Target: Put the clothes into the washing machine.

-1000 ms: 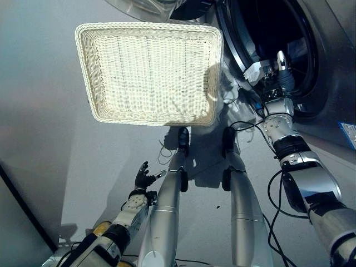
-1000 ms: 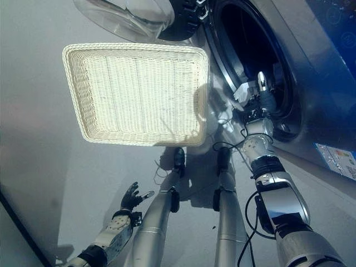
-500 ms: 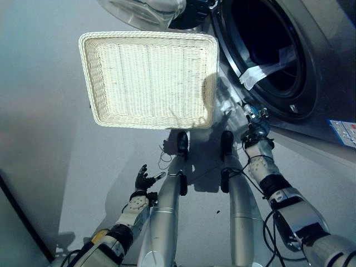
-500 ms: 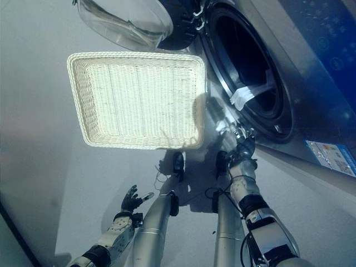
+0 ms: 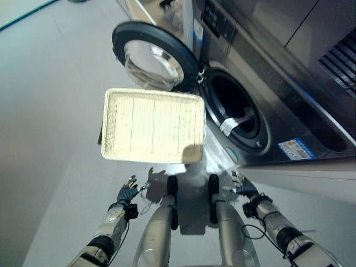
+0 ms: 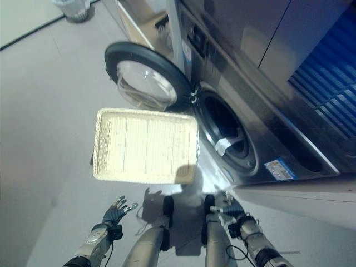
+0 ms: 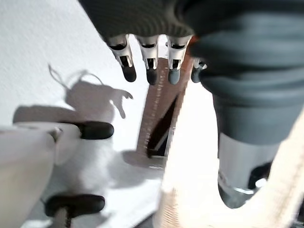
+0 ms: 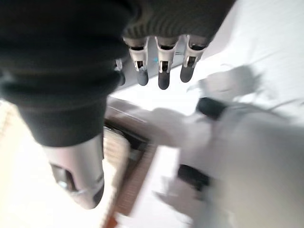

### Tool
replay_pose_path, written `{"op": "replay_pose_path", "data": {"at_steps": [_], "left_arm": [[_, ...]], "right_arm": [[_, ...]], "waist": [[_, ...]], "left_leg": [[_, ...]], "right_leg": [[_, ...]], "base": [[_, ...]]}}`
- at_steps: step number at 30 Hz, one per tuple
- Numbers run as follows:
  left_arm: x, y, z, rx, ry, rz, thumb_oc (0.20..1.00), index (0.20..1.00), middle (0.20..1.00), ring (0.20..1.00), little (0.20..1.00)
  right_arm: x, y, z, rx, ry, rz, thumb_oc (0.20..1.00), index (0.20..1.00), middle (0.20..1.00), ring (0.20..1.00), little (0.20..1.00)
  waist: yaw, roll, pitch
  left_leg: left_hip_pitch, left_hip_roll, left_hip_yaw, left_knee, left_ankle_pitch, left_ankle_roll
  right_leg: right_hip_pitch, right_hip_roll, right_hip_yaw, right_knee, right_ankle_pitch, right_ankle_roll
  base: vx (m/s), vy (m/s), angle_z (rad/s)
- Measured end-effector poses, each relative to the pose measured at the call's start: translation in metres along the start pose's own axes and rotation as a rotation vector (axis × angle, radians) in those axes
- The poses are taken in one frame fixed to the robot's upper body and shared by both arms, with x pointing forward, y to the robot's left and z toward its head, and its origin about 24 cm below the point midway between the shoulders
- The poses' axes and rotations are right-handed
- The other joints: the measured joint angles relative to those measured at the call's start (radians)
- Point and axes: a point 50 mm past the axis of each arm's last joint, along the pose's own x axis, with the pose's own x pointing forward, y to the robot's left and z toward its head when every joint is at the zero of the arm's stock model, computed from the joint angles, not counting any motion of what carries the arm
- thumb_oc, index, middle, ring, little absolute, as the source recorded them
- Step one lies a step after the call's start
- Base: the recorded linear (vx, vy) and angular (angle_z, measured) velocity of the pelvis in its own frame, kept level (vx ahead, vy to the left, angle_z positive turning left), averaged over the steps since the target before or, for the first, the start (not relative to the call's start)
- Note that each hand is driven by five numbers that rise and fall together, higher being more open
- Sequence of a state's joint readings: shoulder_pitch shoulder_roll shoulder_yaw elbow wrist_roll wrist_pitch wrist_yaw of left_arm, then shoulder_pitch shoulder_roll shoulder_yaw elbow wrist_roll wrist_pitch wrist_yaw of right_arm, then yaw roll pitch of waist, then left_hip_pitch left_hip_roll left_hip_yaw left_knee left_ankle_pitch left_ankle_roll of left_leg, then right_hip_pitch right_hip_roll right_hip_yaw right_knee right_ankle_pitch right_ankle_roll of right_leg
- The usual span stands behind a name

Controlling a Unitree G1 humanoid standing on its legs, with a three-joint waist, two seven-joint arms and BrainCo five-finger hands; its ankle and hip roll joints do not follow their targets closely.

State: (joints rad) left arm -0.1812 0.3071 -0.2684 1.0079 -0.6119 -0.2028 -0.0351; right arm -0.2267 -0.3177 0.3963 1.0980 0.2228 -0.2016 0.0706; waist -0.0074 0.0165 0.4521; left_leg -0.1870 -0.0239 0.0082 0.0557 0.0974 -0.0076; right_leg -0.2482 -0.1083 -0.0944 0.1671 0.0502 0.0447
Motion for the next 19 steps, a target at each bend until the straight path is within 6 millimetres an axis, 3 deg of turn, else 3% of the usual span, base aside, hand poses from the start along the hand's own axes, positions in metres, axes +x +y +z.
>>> {"op": "replay_pose_path", "data": {"at_steps": [2,3,9,15,19], "left_arm": [[-0.006,0.004,-0.015,-0.010,0.041,0.004,1.000,1.000,1.000,1.000,1.000],[-0.013,0.006,-0.034,-0.020,0.100,0.000,1.000,1.000,1.000,1.000,1.000],[-0.041,0.000,-0.092,0.045,0.308,-0.066,1.000,1.000,1.000,1.000,1.000],[-0.047,0.002,-0.101,0.069,0.361,-0.071,1.000,1.000,1.000,1.000,1.000],[-0.048,0.004,-0.103,0.085,0.380,-0.072,1.000,1.000,1.000,1.000,1.000]], "right_arm": [[-0.004,0.008,-0.017,-0.014,0.063,0.031,1.000,1.000,1.000,1.000,1.000],[-0.009,0.012,-0.033,-0.002,0.140,0.045,1.000,1.000,1.000,1.000,1.000],[-0.026,0.023,-0.073,0.115,0.305,0.039,1.000,1.000,1.000,1.000,1.000],[-0.035,0.033,-0.090,0.143,0.377,0.060,1.000,1.000,1.000,1.000,1.000],[-0.037,0.033,-0.095,0.140,0.404,0.064,1.000,1.000,1.000,1.000,1.000]], "waist": [[0.000,0.000,-0.043],[0.002,-0.004,-0.068],[0.000,-0.008,-0.224],[-0.002,-0.010,-0.320],[-0.003,-0.008,-0.341]], "left_leg": [[0.020,0.007,0.003,-0.026,0.000,0.000],[0.072,0.012,0.005,-0.058,0.003,-0.004],[0.197,0.031,0.004,-0.128,0.004,-0.008],[0.268,0.038,-0.004,-0.144,-0.014,-0.024],[0.298,0.045,-0.010,-0.145,-0.023,-0.034]], "right_leg": [[0.027,0.001,-0.020,-0.031,0.006,0.007],[0.086,0.002,-0.037,-0.078,0.014,0.007],[0.231,0.028,-0.055,-0.171,0.020,0.002],[0.333,0.050,-0.056,-0.246,0.020,-0.002],[0.374,0.060,-0.055,-0.258,0.013,-0.008]], "base": [[0.16,-0.082,0.06],[0.14,-0.066,0.08],[0.15,-0.050,0.08],[0.11,-0.062,0.04],[0.05,-0.043,0.03]]}}
